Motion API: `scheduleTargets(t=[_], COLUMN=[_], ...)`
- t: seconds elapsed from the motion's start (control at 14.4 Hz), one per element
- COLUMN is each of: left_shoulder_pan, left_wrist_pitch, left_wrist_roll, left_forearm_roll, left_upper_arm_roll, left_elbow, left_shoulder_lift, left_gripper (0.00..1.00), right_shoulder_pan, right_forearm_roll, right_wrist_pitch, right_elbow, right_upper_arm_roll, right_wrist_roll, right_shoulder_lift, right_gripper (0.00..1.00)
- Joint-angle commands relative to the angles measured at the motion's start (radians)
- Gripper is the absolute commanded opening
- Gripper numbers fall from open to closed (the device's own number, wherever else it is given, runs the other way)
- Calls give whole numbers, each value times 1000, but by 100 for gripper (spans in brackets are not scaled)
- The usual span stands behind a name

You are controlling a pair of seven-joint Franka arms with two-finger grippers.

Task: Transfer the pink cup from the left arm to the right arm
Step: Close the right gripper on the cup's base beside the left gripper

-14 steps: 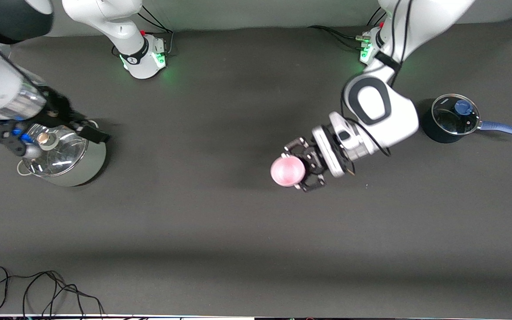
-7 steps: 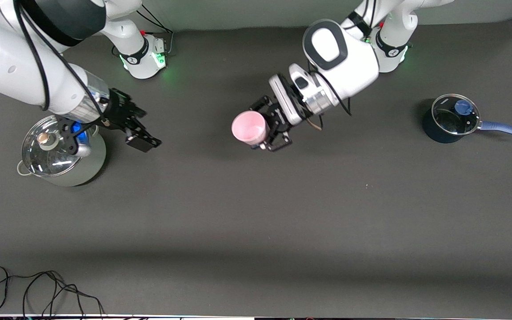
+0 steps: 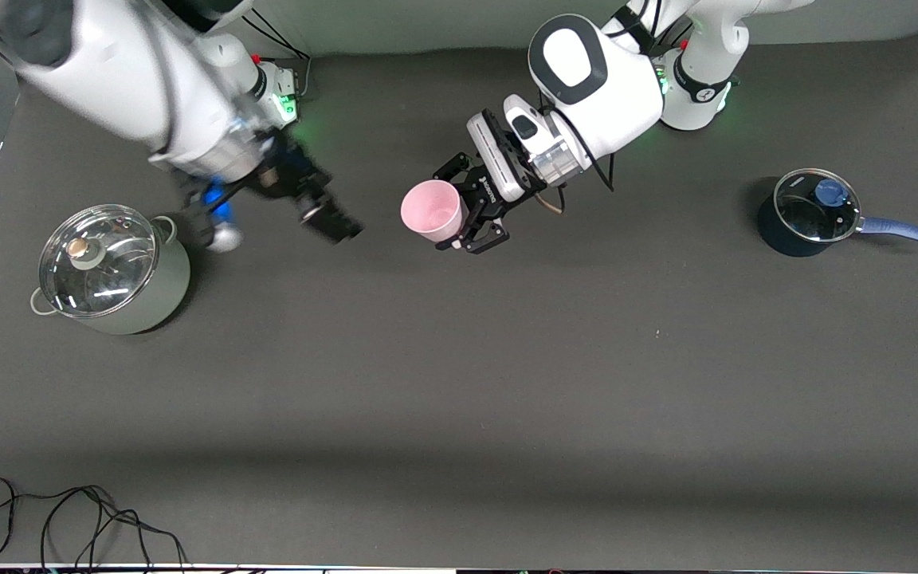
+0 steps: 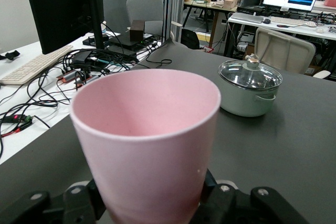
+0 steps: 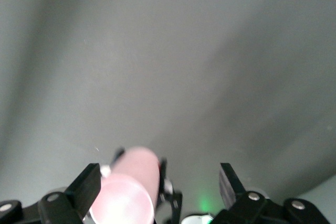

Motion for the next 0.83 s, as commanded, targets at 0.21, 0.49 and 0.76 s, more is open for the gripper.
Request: scheduleTargets(t=[0.21,0.49,0.76], left_shoulder_pan=[7,6,6], left_wrist_pitch=[8,22,22], left_wrist_roll=[-17,-17,-17], left_forearm_roll=[-19,-19,-19], left_upper_arm_roll=[-4,-6,-4], left_elbow=[-12,-12,-12], left_shoulder_lift=[-26,-26,-25], left_gripper=[39,40,40], right_shoulder_pan=[115,120,115], right_forearm_roll=[4,1,-13], right_wrist_pitch=[58,70,81], right_elbow=[29,33,36], right_upper_arm_roll=[-12,-14,-15], right_wrist_roll=[131,131,125], right_shoulder_lift=[53,95,93], right_gripper=[100,100,0])
